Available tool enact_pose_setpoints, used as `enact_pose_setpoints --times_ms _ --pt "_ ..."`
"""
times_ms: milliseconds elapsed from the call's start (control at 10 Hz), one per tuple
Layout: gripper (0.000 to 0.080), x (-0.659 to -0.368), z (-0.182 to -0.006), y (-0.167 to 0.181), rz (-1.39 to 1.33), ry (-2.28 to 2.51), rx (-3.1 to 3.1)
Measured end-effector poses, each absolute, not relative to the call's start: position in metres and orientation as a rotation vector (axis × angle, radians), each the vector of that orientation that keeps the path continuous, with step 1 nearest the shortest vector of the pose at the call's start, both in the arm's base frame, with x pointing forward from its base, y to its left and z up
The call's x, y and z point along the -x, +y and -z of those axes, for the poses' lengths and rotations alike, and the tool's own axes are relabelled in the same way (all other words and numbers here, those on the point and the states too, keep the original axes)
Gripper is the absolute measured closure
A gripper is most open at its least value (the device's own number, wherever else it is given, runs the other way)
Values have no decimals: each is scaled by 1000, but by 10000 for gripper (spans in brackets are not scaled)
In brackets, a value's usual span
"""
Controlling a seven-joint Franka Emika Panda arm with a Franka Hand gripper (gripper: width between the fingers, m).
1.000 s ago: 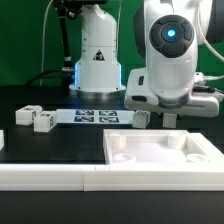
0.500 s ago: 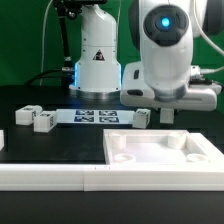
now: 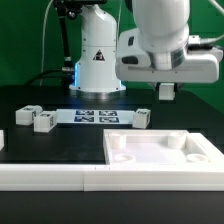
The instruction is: Assemble one leg
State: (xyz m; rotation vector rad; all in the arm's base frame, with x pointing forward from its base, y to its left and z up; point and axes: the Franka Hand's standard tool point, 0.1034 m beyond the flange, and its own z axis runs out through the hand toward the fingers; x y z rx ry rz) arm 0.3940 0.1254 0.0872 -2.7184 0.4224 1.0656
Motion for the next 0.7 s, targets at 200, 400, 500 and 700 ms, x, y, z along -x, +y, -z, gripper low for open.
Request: enact_pose_setpoints --times_ms 200,400,500,700 --pt "509 -403 -83 126 -931 435 2769" --pt "509 -409 -75 119 -758 408 2845" --pt "509 -417 -77 112 -701 366 2888" --pt "509 -434 -83 98 -511 267 2979"
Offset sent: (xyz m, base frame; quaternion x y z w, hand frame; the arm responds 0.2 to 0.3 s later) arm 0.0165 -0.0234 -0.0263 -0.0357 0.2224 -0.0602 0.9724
